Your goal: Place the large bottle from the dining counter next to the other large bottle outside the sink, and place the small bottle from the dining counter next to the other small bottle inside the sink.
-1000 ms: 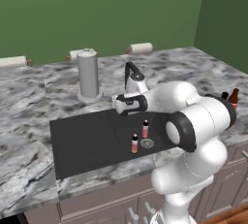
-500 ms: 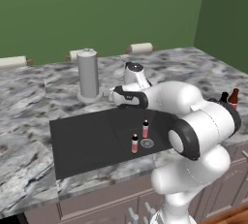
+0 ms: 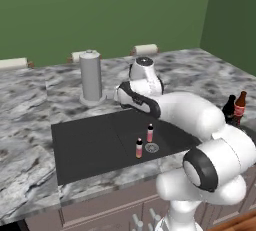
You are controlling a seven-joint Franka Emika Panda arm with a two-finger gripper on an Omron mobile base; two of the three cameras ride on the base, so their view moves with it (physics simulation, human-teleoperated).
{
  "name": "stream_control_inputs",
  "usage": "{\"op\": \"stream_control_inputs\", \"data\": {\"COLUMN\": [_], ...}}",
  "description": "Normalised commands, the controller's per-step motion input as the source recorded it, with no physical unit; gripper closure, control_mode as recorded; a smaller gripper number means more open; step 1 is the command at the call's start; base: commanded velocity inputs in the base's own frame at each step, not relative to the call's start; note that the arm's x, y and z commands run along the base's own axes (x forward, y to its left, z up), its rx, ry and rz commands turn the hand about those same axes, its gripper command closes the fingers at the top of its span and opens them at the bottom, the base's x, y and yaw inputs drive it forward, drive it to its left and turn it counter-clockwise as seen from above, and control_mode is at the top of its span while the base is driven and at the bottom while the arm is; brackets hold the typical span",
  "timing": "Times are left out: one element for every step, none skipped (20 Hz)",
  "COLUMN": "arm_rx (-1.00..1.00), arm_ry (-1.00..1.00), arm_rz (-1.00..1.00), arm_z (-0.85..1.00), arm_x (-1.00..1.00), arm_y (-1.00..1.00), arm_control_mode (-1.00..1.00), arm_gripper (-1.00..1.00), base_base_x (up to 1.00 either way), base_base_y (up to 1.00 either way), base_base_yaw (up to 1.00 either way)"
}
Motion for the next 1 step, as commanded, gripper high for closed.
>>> {"op": "stream_control_inputs", "data": {"arm_rx": [0.04], "arm_ry": [-0.06], "arm_rz": [0.03], "arm_z": [0.40], "arm_x": [-0.76], "arm_y": [0.00], "arm_control_mode": [-1.00], "arm_gripper": [-1.00], "base_base_x": [0.00], "base_base_y": [0.00], "base_base_yaw": [0.00]}}
